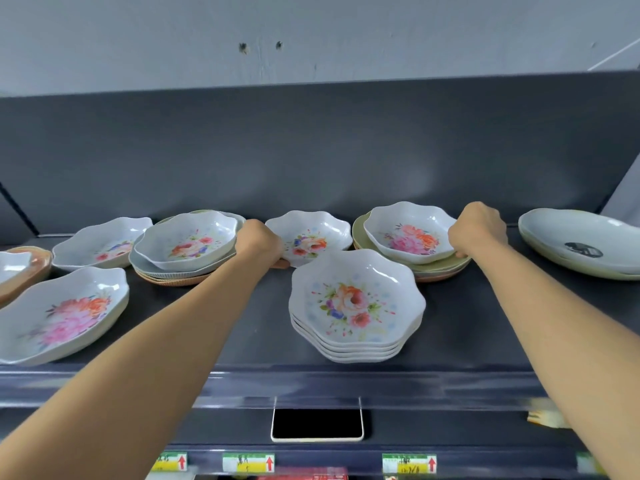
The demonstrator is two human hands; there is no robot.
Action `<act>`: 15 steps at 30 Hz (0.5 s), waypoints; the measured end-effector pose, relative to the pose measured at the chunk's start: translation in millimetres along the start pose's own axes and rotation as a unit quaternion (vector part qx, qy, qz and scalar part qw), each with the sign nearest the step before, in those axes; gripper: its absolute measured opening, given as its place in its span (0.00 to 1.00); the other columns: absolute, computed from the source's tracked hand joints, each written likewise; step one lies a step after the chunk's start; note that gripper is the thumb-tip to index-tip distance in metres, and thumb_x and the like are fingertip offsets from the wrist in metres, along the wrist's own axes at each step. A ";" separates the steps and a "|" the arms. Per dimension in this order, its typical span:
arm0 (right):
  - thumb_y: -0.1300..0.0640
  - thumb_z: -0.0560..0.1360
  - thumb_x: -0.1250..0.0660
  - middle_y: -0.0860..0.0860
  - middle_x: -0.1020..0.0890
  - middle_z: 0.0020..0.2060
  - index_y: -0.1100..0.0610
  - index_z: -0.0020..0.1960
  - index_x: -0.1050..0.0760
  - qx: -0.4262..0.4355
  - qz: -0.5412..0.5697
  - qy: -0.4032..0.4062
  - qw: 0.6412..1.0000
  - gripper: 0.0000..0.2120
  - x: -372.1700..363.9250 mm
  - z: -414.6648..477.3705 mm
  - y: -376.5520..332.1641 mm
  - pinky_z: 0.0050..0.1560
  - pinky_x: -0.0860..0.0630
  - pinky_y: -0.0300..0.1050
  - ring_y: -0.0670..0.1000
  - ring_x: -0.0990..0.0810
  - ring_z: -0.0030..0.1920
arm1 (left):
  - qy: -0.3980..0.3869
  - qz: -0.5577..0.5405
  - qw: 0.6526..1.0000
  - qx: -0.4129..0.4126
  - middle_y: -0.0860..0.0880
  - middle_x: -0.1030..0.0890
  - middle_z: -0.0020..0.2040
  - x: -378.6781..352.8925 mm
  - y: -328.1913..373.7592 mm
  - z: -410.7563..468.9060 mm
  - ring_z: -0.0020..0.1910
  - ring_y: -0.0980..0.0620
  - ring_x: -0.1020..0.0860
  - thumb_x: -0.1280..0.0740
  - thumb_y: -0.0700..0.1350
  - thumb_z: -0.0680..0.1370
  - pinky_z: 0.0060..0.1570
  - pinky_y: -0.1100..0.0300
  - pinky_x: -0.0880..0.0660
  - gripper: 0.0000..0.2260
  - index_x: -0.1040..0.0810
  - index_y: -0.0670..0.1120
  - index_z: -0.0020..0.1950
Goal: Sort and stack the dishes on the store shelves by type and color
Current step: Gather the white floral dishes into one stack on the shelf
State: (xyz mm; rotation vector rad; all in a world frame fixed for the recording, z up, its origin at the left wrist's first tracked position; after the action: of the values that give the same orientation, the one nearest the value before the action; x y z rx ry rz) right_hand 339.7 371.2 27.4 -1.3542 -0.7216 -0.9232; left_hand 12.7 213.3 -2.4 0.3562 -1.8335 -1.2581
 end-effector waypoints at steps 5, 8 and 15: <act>0.72 0.71 0.37 0.64 0.20 0.50 0.61 0.32 0.35 -0.016 0.045 0.015 0.999 0.13 6.5 -8.7 -2.1 0.40 0.29 0.46 0.64 0.20 0.51 | 0.011 0.056 0.998 -0.029 0.40 0.20 0.43 17.1 21.5 -9.9 0.45 0.36 0.17 0.43 0.31 0.76 0.16 0.62 0.31 0.05 0.29 0.37 0.47; 0.72 0.71 0.36 0.64 0.20 0.51 0.61 0.32 0.37 -0.030 0.072 0.040 0.996 0.14 18.2 -13.6 -3.6 0.41 0.30 0.46 0.62 0.22 0.48 | 0.003 0.067 0.995 -0.068 0.38 0.18 0.50 26.7 34.8 -9.6 0.42 0.35 0.17 0.44 0.31 0.75 0.13 0.66 0.33 0.07 0.27 0.39 0.46; 0.71 0.73 0.37 0.64 0.21 0.54 0.65 0.37 0.31 -0.058 0.136 0.122 0.982 0.07 64.6 -35.0 -10.8 0.44 0.29 0.46 0.65 0.22 0.56 | -0.047 0.055 0.989 -0.130 0.36 0.17 0.50 33.7 57.9 -26.5 0.38 0.35 0.16 0.45 0.31 0.74 0.33 0.56 0.21 0.11 0.24 0.37 0.49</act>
State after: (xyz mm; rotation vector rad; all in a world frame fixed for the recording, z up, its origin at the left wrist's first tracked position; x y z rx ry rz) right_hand 358.3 328.1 85.0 -1.3714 -0.2908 -0.9001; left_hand 26.4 201.3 67.3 0.0524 -1.7134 -1.4364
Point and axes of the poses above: each hand's wrist, its own z-axis towards the middle knuckle, its own x-axis out of the back of the hand, y = z × x, the point moved 9 cm from there along z, towards the middle knuckle
